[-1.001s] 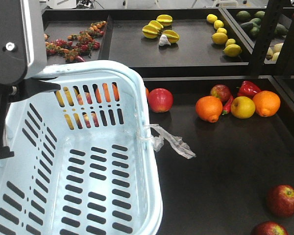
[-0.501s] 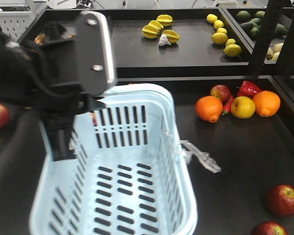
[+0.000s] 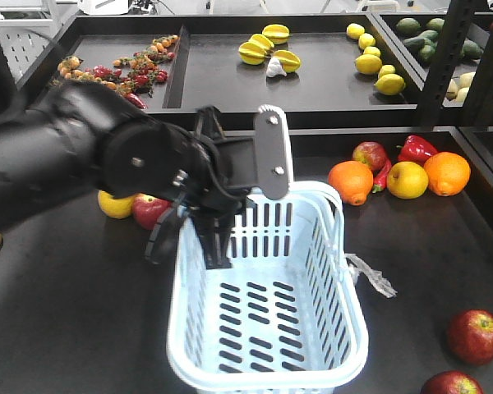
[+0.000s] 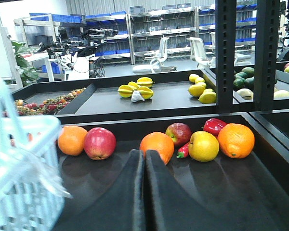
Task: Pick three apples into basket with both arms
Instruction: 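Lower the light-blue basket onto the table with the left gripper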
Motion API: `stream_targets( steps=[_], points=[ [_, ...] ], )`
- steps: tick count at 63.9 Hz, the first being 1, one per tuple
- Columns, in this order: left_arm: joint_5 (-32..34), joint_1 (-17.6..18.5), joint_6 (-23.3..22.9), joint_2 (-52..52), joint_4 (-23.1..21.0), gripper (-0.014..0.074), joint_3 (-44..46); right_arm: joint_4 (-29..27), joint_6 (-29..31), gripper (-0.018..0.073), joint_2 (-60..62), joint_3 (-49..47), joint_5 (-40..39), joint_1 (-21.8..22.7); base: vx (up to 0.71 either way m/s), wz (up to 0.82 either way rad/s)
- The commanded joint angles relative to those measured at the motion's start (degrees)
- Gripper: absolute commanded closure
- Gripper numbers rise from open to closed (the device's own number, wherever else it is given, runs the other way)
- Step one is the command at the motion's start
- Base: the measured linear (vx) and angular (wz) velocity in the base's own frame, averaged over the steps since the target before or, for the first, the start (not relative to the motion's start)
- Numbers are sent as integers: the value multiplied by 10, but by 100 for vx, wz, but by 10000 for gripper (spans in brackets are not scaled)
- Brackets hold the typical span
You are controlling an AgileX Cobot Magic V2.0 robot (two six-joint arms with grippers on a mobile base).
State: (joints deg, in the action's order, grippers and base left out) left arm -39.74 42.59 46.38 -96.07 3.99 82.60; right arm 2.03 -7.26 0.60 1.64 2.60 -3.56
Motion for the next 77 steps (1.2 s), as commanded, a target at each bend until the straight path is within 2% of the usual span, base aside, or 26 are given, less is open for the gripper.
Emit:
stream_targets(
  steps=[1, 17, 46, 56, 66, 77],
  points=[
    [86, 1, -1, 2, -6, 603, 19, 3, 3, 568, 4, 8, -42, 1, 0, 0],
    [126, 1, 26, -47, -6, 603, 19, 3, 3, 568, 4, 8, -42, 1, 0, 0],
    [184, 1, 24, -100, -21, 603, 19, 3, 3, 568, 4, 8, -42, 1, 0, 0],
    [181, 1, 22, -112, -21, 601, 19, 3, 3, 568, 4, 8, -42, 1, 0, 0],
    [179, 1, -5, -121, -20, 595, 19, 3, 3, 568, 4, 8, -42, 1, 0, 0],
    [176, 1, -7, -122, -20, 555, 19, 3, 3, 568, 4, 8, -42, 1, 0, 0]
  ],
)
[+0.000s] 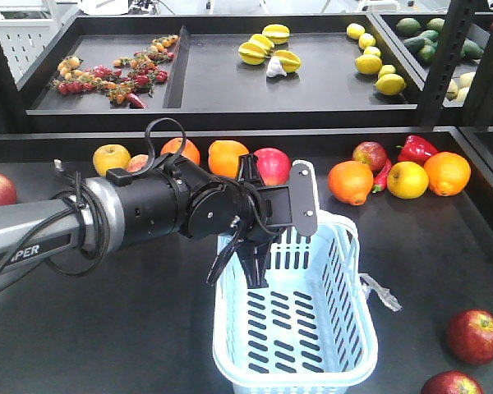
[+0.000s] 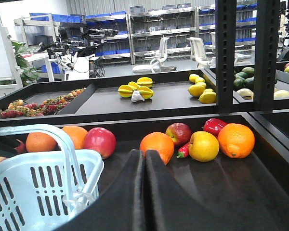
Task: Pick three apples into basket with both arms
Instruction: 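Lower the light-blue basket onto the table with the left gripper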
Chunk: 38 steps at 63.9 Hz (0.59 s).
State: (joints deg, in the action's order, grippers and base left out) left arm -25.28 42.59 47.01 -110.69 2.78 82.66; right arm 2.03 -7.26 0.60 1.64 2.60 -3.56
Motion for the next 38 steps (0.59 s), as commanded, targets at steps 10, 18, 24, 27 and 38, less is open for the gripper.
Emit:
stream_targets(
  steps=[10, 18, 24, 27, 38],
  points=[
    [27, 1, -13, 27, -8, 437, 18, 3, 3, 568, 4, 8, -42, 1, 0, 0],
    [16, 1, -13, 31, -8, 293, 18, 3, 3, 568, 4, 8, -42, 1, 0, 0],
    [12, 1, -13, 36, -8, 174, 18, 3, 3, 568, 4, 8, -42, 1, 0, 0],
    [10, 1, -13, 38, -8, 126, 18, 3, 3, 568, 4, 8, -42, 1, 0, 0],
    [10, 1, -13, 57, -8, -26, 18, 3, 3, 568, 4, 8, -42, 1, 0, 0]
  ],
)
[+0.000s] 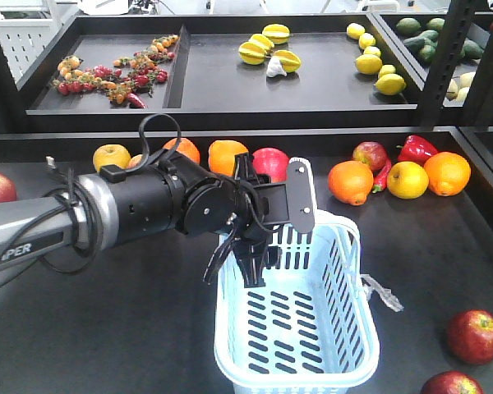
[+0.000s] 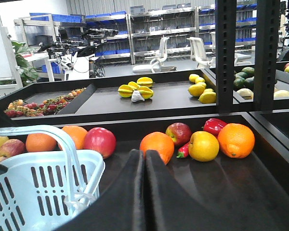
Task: Pick three apples into basket with both arms
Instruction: 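Lower the light-blue basket onto the table with the left gripper, then open the left gripper, release the handle and lift the arm away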
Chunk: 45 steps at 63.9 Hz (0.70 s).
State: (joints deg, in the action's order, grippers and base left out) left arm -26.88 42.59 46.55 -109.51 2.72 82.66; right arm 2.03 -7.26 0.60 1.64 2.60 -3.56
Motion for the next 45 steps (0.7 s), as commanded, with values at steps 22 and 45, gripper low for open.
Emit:
stream_targets(
  steps=[22, 45],
  points=[
    [-82, 1, -79, 124, -8, -46, 18, 3, 3, 568, 4, 8, -42, 1, 0, 0],
    [-176, -4, -239, 236, -8, -27, 1, 3, 3, 568, 4, 8, -42, 1, 0, 0]
  ],
)
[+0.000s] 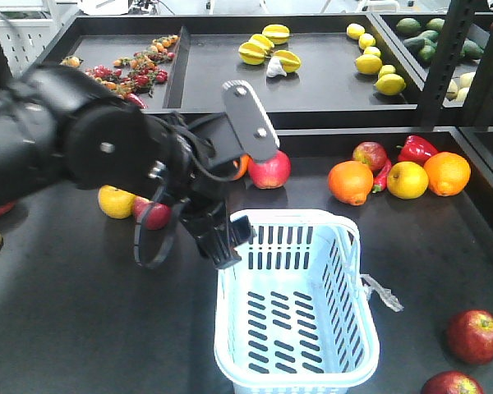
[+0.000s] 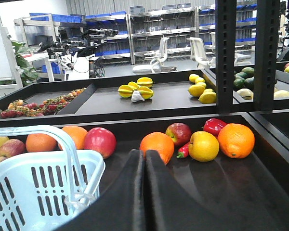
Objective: Pick three apples into basket with both arms
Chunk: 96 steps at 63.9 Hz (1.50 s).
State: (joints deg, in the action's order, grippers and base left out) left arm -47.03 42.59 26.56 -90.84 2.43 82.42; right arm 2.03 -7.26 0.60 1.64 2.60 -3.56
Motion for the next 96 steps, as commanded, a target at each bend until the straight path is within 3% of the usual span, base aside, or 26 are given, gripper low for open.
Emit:
stream_targets(
  steps=[1, 10, 20, 31, 42, 57, 64, 78, 96],
  points=[
    [27, -5, -45, 56, -5, -27, -1, 3, 3, 568, 4, 8, -42, 1, 0, 0],
    [58, -41, -99, 116, -4, -20, -61, 3, 3, 568, 4, 8, -42, 1, 0, 0],
    [89, -104, -143, 187, -2, -6, -137, 3, 3, 568, 4, 8, -42, 1, 0, 0],
    [94, -176, -226, 274, 8, 4, -216, 3, 3, 568, 4, 8, -42, 1, 0, 0],
    [122, -228, -349, 365, 66, 4, -295, 3, 3, 568, 4, 8, -42, 1, 0, 0],
    [93, -249, -476, 485, 168, 4, -382, 3, 3, 568, 4, 8, -42, 1, 0, 0],
    [69, -249, -501, 541, 182, 4, -410, 3, 3, 568, 4, 8, -42, 1, 0, 0],
    [65, -249, -502, 622, 181, 4, -440, 3, 3, 568, 4, 8, -42, 1, 0, 0],
    [63, -249, -502, 639, 180, 4, -441, 3, 5, 568, 4, 8, -53, 1, 0, 0]
  ],
)
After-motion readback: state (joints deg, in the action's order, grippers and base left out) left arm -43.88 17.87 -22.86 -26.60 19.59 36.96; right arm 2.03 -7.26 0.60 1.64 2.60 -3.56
